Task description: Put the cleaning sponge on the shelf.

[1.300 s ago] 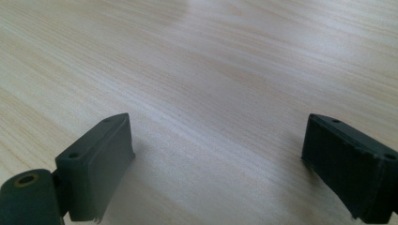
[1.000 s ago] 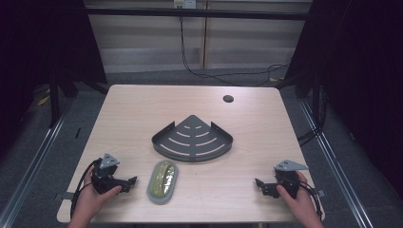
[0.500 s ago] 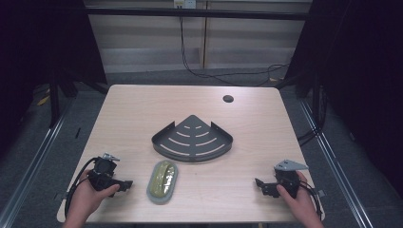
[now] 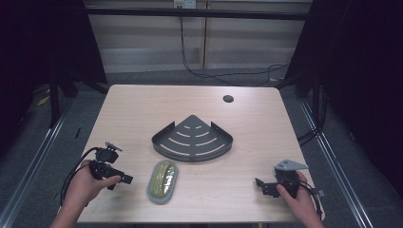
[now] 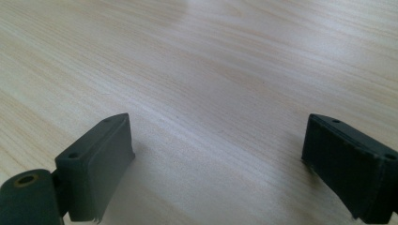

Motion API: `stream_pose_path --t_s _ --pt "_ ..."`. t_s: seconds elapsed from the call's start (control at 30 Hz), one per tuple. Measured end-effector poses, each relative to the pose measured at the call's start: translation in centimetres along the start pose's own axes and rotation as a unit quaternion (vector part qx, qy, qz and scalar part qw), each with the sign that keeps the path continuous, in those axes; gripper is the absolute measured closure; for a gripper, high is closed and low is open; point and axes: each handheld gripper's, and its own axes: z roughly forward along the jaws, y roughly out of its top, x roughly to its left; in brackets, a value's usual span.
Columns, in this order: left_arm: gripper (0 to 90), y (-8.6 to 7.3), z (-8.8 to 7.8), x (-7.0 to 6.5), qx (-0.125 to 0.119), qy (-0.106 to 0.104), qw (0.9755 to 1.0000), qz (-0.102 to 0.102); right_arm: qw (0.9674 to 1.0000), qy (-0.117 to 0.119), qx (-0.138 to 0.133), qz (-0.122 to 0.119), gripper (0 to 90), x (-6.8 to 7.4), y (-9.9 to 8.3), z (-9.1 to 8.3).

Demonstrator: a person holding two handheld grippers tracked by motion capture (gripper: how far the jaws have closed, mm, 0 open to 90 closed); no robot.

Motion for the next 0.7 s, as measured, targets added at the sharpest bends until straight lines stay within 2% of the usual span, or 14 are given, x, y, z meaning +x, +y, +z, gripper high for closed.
stream_pose_path --t_s 0.1,0.27,0.4,0.53,0.57,0.7 --pt "27.7 0.9 -0.5 -0.7 0.009 -0.004 0.9999 0.009 1.0000 0.000 0.000 0.000 8.5 0.0 0.0 0.0" --pt "29.1 1.7 -0.7 -1.2 0.008 -0.003 0.9999 0.013 1.0000 0.000 0.000 0.000 8.5 0.0 0.0 0.0" --pt "29.8 2.5 -1.0 -2.0 -0.004 -0.011 0.9996 0.025 1.0000 0.000 0.000 0.000 8.5 0.0 0.0 0.0" --pt "31.1 3.1 -1.3 -2.5 0.005 -0.011 0.9996 0.027 1.0000 0.000 0.000 0.000 8.5 0.0 0.0 0.0" --pt "30.7 3.4 -1.3 -2.8 0.012 -0.017 0.9997 0.016 1.0000 0.000 0.000 0.000 8.5 0.0 0.0 0.0" --pt "31.9 3.8 -1.4 -3.3 0.019 -0.021 0.9995 0.012 1.0000 0.000 0.000 0.000 8.5 0.0 0.0 0.0"
